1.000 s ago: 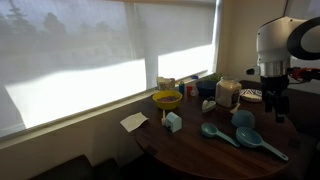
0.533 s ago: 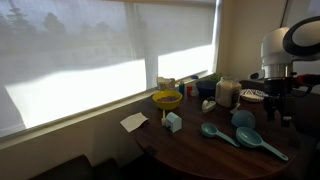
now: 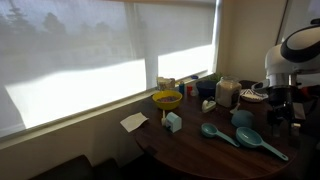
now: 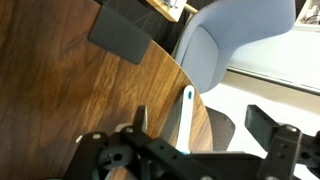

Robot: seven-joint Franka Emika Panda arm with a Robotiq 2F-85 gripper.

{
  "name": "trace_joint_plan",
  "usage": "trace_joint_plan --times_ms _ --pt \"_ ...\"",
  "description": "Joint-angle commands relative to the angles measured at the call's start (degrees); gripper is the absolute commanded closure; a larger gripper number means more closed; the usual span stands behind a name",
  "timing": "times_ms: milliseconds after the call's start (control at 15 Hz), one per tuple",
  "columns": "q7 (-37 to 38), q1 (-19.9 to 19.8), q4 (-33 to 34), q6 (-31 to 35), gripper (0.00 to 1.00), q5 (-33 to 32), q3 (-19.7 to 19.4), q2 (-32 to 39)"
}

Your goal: Turn the three serving spoons upside down, starting with one on far right moving to the far left

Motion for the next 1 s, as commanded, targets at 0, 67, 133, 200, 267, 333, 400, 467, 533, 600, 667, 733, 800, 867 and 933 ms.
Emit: trace_joint_plan --times_ms 0,67,133,200,267,333,400,467,533,600,667,733,800,867,933 --pt "-1.50 -1.29 -1.06 -0.55 0.00 3.74 2.05 1.23" --pt "-1.27 -1.23 -1.33 -0.17 0.00 4.33 2.58 1.40" --pt "-0.95 -1.23 -1.47 0.34 0.00 4.86 3.15 1.47" --pt "-0.56 -1.23 -1.45 0.54 0.00 5.66 3.59 1.64" --pt "-0.08 -1.34 -1.56 1.27 0.00 6.39 4.20 1.62" --pt "0.75 -1.42 -1.56 1.59 0.00 7.04 4.84 1.66" --pt "2.16 -1.55 -1.65 2.28 0.00 7.30 5.83 1.74" --pt "2.64 -1.58 -1.81 3.02 0.00 7.56 6.39 1.65" --pt "3.03 -1.64 -2.19 4.20 0.00 7.68 7.10 1.47" --pt "3.47 -1.64 -2.51 5.20 0.00 7.80 7.59 1.26" --pt "3.90 -1.54 -2.81 5.83 0.00 7.95 7.85 1.18" --pt "4.72 -1.65 -3.33 6.80 0.00 7.91 8.20 1.02" --pt "5.12 -1.45 -2.13 7.09 0.00 7.88 8.17 2.13" --pt "4.89 -1.28 -2.21 7.74 0.00 8.27 7.91 2.18" --pt "5.15 -1.22 -2.26 8.21 0.07 8.58 7.87 2.12"
